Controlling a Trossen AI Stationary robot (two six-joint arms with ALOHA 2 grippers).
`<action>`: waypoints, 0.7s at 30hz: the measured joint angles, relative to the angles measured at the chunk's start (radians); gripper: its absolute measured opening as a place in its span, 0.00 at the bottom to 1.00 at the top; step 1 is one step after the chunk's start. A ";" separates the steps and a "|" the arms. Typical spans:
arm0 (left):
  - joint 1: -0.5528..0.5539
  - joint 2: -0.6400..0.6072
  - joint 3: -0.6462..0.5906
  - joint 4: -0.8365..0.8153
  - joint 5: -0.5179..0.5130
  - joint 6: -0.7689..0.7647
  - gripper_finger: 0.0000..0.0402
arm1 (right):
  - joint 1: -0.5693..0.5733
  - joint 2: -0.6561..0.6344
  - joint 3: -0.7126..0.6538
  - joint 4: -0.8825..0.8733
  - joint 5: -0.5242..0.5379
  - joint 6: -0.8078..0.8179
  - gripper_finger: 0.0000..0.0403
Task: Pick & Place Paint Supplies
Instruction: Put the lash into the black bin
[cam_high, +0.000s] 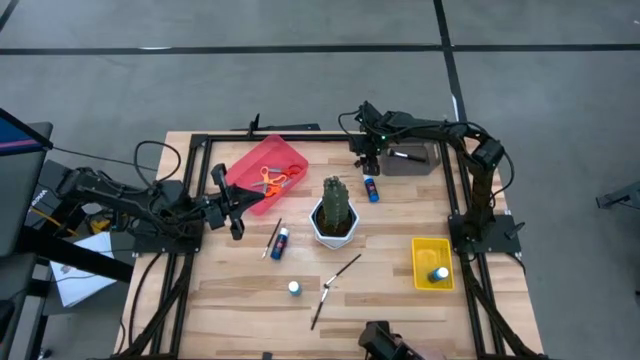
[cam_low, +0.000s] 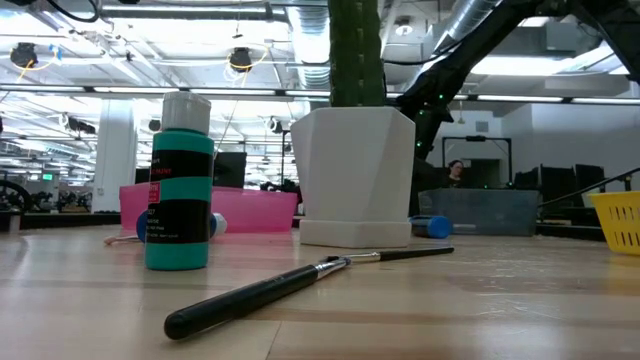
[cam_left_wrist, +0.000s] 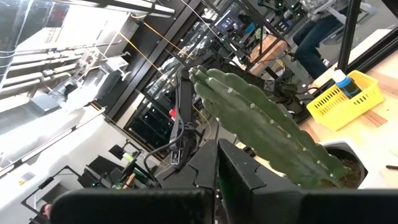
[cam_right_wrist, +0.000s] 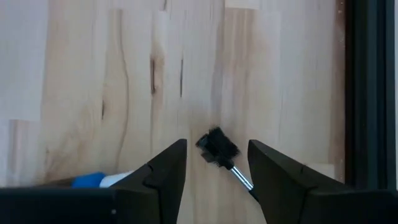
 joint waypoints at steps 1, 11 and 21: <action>0.000 0.000 0.000 -0.001 0.000 0.000 0.02 | 0.000 0.000 0.000 0.003 0.001 0.008 0.41; 0.000 0.000 0.000 -0.003 -0.006 -0.015 0.02 | 0.004 0.071 0.015 -0.022 0.053 0.022 0.41; 0.000 0.000 0.000 -0.002 -0.006 -0.015 0.02 | 0.003 0.079 0.013 -0.027 0.055 0.025 0.41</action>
